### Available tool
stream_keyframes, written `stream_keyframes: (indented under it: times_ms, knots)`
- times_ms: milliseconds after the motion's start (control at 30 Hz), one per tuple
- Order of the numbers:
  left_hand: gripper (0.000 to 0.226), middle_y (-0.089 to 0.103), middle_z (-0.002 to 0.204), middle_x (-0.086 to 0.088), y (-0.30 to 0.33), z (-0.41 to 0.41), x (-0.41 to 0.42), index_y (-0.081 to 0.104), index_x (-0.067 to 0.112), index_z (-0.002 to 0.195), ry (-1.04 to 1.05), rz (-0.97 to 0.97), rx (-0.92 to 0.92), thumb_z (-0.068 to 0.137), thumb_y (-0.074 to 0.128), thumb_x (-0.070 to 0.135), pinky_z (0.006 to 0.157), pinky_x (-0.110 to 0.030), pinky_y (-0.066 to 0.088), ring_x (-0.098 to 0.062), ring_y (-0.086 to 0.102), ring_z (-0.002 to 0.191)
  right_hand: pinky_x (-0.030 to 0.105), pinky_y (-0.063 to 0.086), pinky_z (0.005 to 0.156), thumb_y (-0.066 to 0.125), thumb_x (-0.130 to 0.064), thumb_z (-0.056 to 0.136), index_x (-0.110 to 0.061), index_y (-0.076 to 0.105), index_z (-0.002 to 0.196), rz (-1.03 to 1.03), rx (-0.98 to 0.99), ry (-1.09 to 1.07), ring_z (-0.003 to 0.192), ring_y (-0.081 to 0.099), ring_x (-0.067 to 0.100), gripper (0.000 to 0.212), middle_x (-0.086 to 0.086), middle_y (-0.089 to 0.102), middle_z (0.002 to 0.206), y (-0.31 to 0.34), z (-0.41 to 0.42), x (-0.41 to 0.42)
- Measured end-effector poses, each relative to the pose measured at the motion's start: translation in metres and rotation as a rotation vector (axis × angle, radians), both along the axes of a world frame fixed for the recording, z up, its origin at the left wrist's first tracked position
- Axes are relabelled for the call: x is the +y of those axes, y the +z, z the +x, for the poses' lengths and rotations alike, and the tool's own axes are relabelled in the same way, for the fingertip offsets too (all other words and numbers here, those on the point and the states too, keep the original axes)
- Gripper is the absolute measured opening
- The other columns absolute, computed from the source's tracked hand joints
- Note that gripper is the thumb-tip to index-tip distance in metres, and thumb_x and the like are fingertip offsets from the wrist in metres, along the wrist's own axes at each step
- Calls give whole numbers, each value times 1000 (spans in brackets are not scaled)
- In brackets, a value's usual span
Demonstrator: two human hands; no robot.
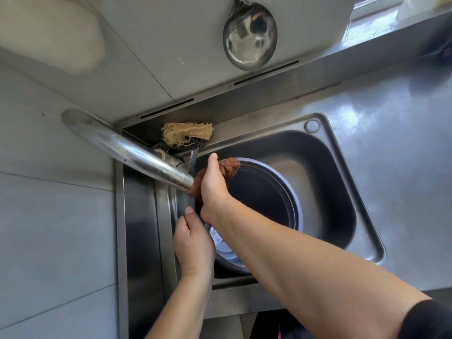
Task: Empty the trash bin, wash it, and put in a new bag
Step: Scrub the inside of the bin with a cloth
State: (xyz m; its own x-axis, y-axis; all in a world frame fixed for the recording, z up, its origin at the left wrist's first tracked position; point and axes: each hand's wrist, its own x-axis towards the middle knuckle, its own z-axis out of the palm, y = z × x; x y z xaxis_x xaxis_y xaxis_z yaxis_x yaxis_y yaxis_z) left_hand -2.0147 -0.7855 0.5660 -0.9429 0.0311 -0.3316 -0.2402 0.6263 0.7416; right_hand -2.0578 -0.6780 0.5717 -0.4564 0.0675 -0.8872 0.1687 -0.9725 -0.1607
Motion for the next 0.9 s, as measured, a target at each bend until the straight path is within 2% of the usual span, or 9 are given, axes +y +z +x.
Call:
stream_keyframes:
  times_ms: [133, 267, 367, 467, 533, 600, 700, 767, 900]
  knots:
    - [41, 71, 77, 8, 0, -6, -3, 66, 30, 78, 31, 17, 14, 95, 38, 54, 60, -28, 48, -11, 68, 78, 34, 36, 107, 45, -74, 87, -18, 30, 153, 67, 286, 245, 126, 50, 21, 89, 5, 48, 147, 3, 35, -21]
    - [38, 71, 78, 9, -1, -12, -4, 66, 38, 74, 47, 52, -3, 85, 40, 62, 61, -24, 46, -6, 67, 78, 21, 41, 100, 33, -68, 95, -37, 59, 122, 236, 395, 505, 112, 59, -1, 49, -8, 63, 127, -5, 72, -36]
    - [41, 71, 77, 6, -4, -13, -2, 64, 31, 74, 49, 43, 26, 83, 41, 63, 63, -27, 46, -10, 67, 77, 22, 27, 113, 24, -64, 99, -29, 44, 146, 454, 377, 817, 135, 43, 4, 62, -3, 50, 148, -8, 100, -35]
    - [44, 68, 72, 4, -5, -12, 0, 59, 25, 69, 27, -3, 74, 87, 41, 61, 58, -25, 43, -12, 64, 70, 17, 17, 101, 16, -57, 103, -22, 34, 153, 720, 386, 1262, 129, 37, 6, 63, 1, 44, 151, -9, 124, -16]
    - [45, 63, 66, 5, -2, -12, 2, 56, 24, 65, -21, -70, 121, 92, 41, 57, 53, -23, 37, -8, 58, 64, 22, 24, 104, 18, -56, 103, -23, 35, 152, 812, 411, 1502, 122, 43, 12, 62, -2, 51, 141, -10, 141, -3]
    - [47, 59, 62, 4, 1, -12, 3, 54, 22, 63, -72, -122, 158, 95, 43, 54, 51, -23, 34, -9, 54, 60, 37, 26, 117, 19, -57, 101, -27, 29, 154, 901, 442, 1749, 137, 42, 23, 62, 1, 45, 153, -15, 155, 8]
    - [50, 58, 62, -2, 1, -12, 4, 54, 16, 64, -113, -116, 157, 95, 44, 54, 54, -30, 39, -19, 55, 60, 62, 9, 119, 21, -57, 100, -26, 28, 154, 1059, 382, 2094, 149, 20, 36, 63, 5, 33, 160, -20, 169, 28]
    - [51, 56, 60, -2, 1, -12, 2, 51, 15, 62, -113, -99, 151, 95, 45, 53, 57, -33, 40, -21, 52, 59, 65, 0, 118, 25, -54, 100, -23, 27, 155, 1162, 346, 2244, 152, 9, 36, 63, 5, 30, 161, -20, 170, 42]
    - [53, 47, 53, 2, 0, -14, -4, 44, 17, 56, -104, -51, 124, 93, 46, 55, 53, -32, 37, -19, 45, 53, 60, -3, 120, 27, -51, 100, -16, 25, 156, 1511, 281, 2497, 152, 4, 35, 67, 6, 22, 164, -21, 164, 63]
